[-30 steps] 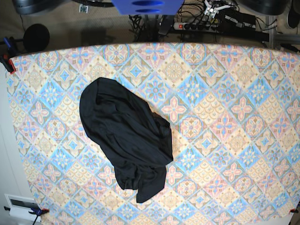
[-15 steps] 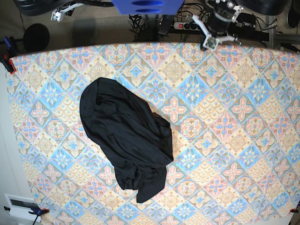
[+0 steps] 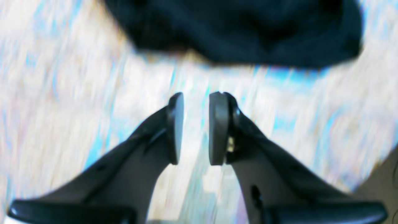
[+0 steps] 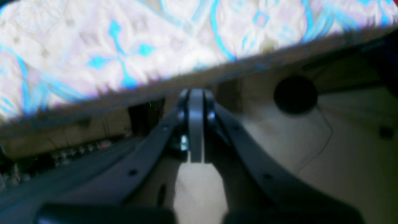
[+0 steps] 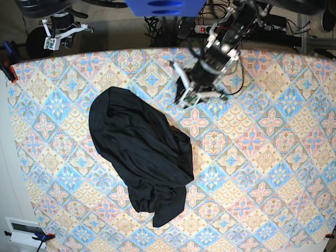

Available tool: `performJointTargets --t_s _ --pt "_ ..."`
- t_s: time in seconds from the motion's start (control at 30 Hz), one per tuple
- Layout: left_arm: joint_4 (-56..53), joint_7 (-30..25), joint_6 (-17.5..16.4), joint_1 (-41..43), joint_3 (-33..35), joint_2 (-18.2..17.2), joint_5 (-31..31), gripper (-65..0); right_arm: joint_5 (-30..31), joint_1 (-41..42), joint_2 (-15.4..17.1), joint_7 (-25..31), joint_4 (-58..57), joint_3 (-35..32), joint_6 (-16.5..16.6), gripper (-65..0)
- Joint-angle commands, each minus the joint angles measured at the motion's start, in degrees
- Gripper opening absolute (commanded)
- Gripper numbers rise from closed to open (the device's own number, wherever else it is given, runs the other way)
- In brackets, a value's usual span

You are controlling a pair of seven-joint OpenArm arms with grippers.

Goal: Layout the t-shirt on the table in an organized manner, then fold the t-shirt properly
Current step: 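Reach the left gripper down and grasp the crumpled black t-shirt, then lift and drag the held shirt away from the right gripper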

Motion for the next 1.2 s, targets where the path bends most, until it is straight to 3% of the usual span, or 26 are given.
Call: performJointTargets --t_s 0.0,0.23,0.47,0.6,0.77,0.83,0.93,1.03,1.1,1.17 --pt "-0.8 0.4 0.1 -2.8 0.5 1.6 0.1 -50.5 0.0 -0.8 0.6 0.9 0.7 0.5 -0.2 -65.0" --pt "-18.5 1.3 0.1 -15.9 3.6 13.0 0.0 -49.8 0.0 1.4 0.5 -0.2 0.8 0.0 -0.2 -65.0" --pt "-33.1 0.9 0.2 -24.5 2.2 21.6 -0.1 -39.4 0.0 1.5 0.5 -0.2 0.8 -2.8 -0.2 -65.0" --pt "-42.1 0.8 0.2 -28.7 -2.8 21.6 -2.2 -39.3 0.0 2.8 0.5 -0.2 1.5 -2.8 -0.2 -65.0" --pt "-50.4 0.9 0.2 -32.2 -5.6 21.6 -11.3 -40.2 0.0 3.9 0.5 -3.1 2.8 -2.8 -0.2 -65.0" --pt "-50.4 0.9 0.1 -32.1 -7.0 21.6 -13.3 -46.1 0.0 4.9 0.5 -4.9 3.0 -2.6 -0.2 -65.0" --pt "-50.3 1.3 0.1 -31.9 -9.8 21.6 -14.1 -65.0 0.0 6.6 0.5 -7.0 3.0 -2.7 -0.2 -65.0" --pt "-46.5 2.4 0.1 -31.4 -12.6 21.6 -15.1 -64.5 0.0 8.6 0.5 -9.0 3.0 -2.8 -0.2 -65.0" --pt "-38.7 3.4 0.0 -28.0 -13.4 18.1 -17.9 -65.0 0.0 9.2 0.5 -10.1 3.1 -2.8 -0.2 -65.0" --pt "-29.6 3.6 -0.1 -24.8 -13.2 12.4 -22.0 -65.0 0.0 10.2 0.5 -10.6 3.2 -2.8 -0.1 -65.0"
